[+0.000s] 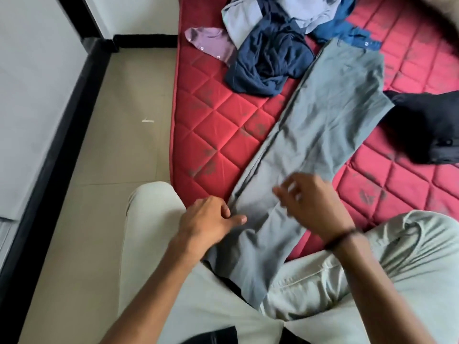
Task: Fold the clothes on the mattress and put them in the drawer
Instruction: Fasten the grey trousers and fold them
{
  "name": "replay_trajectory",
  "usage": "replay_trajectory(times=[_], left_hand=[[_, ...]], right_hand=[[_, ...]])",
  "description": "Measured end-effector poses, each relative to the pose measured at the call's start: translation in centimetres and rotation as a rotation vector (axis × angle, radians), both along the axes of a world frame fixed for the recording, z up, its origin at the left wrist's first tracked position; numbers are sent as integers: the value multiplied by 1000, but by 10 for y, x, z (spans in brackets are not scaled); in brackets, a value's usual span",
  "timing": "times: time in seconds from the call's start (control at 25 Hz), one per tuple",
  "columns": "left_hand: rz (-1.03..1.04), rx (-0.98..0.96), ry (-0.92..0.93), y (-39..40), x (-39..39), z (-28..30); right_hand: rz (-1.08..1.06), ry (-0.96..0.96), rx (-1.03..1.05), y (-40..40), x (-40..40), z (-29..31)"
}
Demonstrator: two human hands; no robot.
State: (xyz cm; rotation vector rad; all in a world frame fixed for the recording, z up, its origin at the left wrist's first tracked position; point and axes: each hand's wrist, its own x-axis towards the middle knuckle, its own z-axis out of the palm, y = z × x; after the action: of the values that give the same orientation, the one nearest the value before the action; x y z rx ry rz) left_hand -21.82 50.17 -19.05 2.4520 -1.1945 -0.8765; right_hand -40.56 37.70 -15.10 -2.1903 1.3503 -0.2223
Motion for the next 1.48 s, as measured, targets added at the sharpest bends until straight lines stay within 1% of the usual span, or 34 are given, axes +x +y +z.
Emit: replay_trajectory(times=[0.04, 0.08, 0.16, 0.2, 0.24, 0.32, 0.4, 0.44, 0.56, 0.6, 0.76, 0.8, 0.96, 1.04, 1.12, 1.24, 1.32, 1.36, 1.4, 1.48], left_hand=[[14, 26, -25, -1, -8, -13], [34, 9, -52, 0, -14, -24], [87, -124, -39, 6, -17, -40], [99, -187, -8, 9, -16, -44], [117, -237, 28, 11, -13, -45], [171, -323, 69, 14, -8, -42], [199, -345, 63, 14, -6, -40], [192, -334, 58, 14, -5, -41], [168, -312, 78, 13, -4, -44], [168, -313, 77, 13, -5, -45], [193, -328, 35, 12, -12, -46], [190, -331, 19, 12, -13, -47], [217, -351, 25, 14, -17, -47], [280, -364, 29, 15, -21, -45], [291, -329, -10, 16, -27, -44], [242, -195, -56, 14, -31, -42], [213, -88, -53, 14, -23, -45], [197, -35, -15, 14, -18, -44], [176, -5, 81, 17, -11, -41], [124, -25, 335, 27, 7, -23]], right_hand=[[37, -2, -59, -34, 17, -11], [109, 72, -94, -66, 36, -20], [301, 286, -111, -109, 65, -42], [352, 364, -128, -119, 72, -49], [359, 397, -155, -123, 77, -51], [313, 370, -259, -126, 84, -45], [269, 347, -322, -131, 85, -41], [286, 365, -320, -134, 85, -40], [428, 458, -258, -137, 81, -47], [441, 464, -259, -137, 80, -51], [405, 422, -388, -153, 87, -45], [413, 423, -394, -158, 88, -42], [573, 497, -318, -163, 87, -45], [576, 488, -383, -163, 86, -48], [564, 459, -421, -169, 88, -45], [528, 373, -474, -180, 97, -30], [481, 307, -472, -180, 102, -29], [479, 281, -445, -176, 103, -31], [496, 240, -411, -168, 101, -36], [529, 121, -356, -151, 86, -53]])
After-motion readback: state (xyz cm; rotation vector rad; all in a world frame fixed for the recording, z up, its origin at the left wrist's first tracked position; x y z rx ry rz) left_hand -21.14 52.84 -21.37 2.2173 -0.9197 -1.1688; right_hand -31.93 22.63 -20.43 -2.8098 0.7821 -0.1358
